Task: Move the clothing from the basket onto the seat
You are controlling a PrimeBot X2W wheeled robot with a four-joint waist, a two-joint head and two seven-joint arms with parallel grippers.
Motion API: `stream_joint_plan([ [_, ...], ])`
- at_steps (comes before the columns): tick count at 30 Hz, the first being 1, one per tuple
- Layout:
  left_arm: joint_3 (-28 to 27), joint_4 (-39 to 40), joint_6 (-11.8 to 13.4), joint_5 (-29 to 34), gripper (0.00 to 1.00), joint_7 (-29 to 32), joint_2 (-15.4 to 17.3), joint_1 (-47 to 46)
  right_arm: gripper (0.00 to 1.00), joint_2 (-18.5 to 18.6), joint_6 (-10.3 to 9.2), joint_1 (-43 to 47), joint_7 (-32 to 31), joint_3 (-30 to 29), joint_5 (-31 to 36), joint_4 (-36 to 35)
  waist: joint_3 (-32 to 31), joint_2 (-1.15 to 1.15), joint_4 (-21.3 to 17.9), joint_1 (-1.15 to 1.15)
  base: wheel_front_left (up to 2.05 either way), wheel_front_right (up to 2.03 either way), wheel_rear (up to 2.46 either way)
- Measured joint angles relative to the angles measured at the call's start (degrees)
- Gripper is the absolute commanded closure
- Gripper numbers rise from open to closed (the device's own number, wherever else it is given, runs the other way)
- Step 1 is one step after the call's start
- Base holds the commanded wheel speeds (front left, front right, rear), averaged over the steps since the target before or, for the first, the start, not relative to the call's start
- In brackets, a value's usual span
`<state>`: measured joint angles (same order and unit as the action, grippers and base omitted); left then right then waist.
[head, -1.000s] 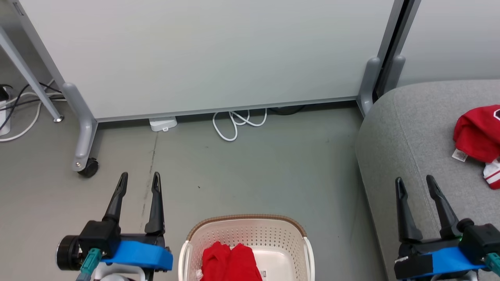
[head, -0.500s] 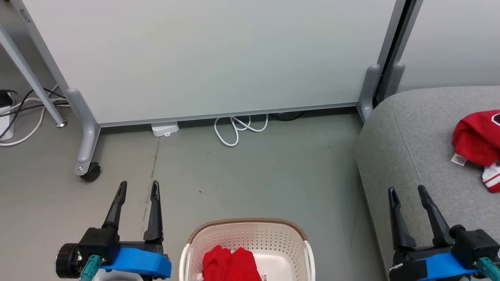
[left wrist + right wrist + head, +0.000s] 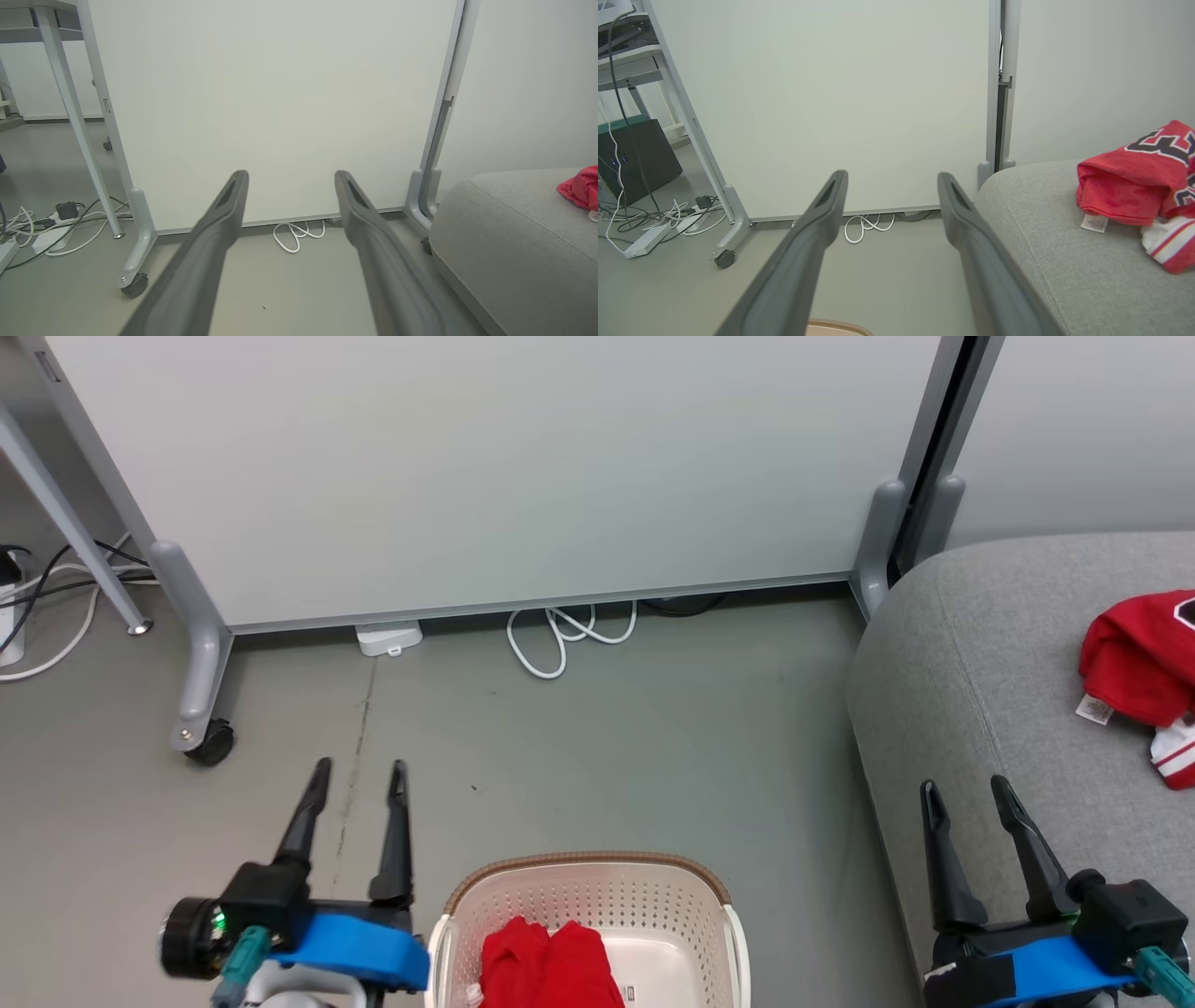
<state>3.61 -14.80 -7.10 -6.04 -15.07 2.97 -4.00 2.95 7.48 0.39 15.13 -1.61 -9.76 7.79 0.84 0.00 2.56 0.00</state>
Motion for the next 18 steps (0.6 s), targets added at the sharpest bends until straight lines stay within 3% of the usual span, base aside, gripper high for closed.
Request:
stream_joint_plan([
  [5,4.2,-3.4,-0.1,-0.2,0.00,0.0,0.3,-3.6,0.00,0.0,0.00,-1.6,0.0,0.0,0.1,-0.6,1.4,0.00,-0.6,0.00,0.00,0.00,0.00],
  [18,22.0,-18.4,-0.3,-6.4,0.00,0.0,5.0,-19.0,0.00,0.0,0.00,-10.0,0.0,1.0,0.5,-3.5,10.8,0.00,-3.4,0.01,0.00,0.00,0.00],
])
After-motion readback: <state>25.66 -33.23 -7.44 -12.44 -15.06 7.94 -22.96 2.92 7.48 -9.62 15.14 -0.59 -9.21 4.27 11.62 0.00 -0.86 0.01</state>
